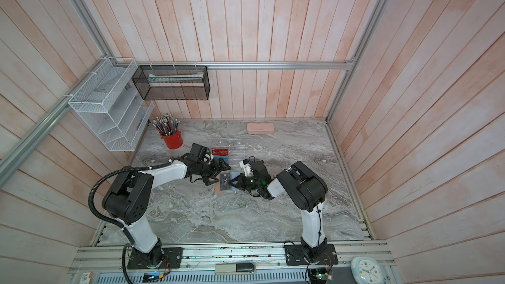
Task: Take the credit cards out of the card holder
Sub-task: Take out the credit card from the card slot.
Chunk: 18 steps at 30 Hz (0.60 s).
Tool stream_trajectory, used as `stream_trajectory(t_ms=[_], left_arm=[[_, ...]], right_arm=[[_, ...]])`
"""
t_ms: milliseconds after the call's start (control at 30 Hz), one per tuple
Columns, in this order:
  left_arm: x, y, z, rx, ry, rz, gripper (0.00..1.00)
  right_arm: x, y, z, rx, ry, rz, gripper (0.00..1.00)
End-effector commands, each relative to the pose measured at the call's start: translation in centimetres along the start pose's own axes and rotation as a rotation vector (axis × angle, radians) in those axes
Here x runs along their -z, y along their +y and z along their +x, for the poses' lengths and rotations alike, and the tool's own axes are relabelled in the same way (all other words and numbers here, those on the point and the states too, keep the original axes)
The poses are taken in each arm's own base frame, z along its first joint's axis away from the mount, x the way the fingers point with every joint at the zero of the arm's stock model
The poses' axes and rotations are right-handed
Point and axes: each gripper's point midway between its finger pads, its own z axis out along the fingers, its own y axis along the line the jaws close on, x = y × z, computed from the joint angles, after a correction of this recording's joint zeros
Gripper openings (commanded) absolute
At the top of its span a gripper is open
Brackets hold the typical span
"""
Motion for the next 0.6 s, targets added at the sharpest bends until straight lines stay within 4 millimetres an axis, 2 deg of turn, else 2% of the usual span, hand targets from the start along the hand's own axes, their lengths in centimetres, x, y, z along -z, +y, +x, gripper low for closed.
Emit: stream_trajectory(t_ms=[0, 167, 567], left_arm=[[0.9, 0.1, -0.3, -0.061, -0.043, -0.088, 1.00], [1.1, -1.2, -0.3, -0.094, -0.055, -0.079, 1.00], [-0.9, 0.0, 0.2, -0.053, -0.002, -0.072, 1.00]], right_arm=[[-0.5, -0.4, 0.4, 0.009, 0.015, 0.020, 0.00], [-0.5, -0.4, 0.4, 0.009, 0.015, 0.019, 0.00], [-0.5, -0.4, 0.5, 0.014, 0.015, 0.016, 0.00]])
